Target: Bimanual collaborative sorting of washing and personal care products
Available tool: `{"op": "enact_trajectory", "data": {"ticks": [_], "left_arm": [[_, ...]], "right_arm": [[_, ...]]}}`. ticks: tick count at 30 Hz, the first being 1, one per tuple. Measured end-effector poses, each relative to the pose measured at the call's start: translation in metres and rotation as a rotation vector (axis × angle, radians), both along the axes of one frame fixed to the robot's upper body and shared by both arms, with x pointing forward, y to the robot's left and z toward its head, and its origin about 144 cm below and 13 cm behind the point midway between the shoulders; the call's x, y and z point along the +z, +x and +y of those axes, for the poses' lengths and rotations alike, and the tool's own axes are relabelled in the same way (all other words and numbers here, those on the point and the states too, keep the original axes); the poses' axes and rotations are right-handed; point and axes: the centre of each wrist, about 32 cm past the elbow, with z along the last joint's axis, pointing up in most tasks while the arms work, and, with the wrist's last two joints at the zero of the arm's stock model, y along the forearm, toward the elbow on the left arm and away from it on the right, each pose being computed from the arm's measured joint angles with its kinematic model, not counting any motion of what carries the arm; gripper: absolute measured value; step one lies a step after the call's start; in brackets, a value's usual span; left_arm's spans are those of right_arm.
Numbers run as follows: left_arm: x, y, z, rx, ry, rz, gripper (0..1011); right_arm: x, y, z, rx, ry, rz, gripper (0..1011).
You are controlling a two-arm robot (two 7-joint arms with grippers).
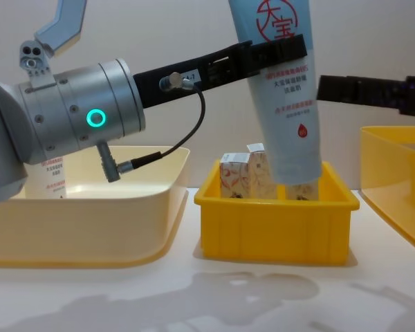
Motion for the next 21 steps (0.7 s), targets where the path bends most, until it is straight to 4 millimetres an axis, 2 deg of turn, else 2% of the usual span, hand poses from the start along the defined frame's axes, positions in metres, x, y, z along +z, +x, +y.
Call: {"op": "enact_trajectory", "data": {"ticks": [12, 21], "left_arm": [[0.000, 0.000, 0.000, -0.001, 0.000, 0.000, 272], [0.000, 0.000, 0.000, -0.001, 0.000, 0.000, 272]], "right_arm": [[0.002, 0.021, 0.013, 0.064, -0.063, 0.015, 1001], [0.002, 0.028, 0.020, 0.062, -0.117, -0.002, 1001]]}}
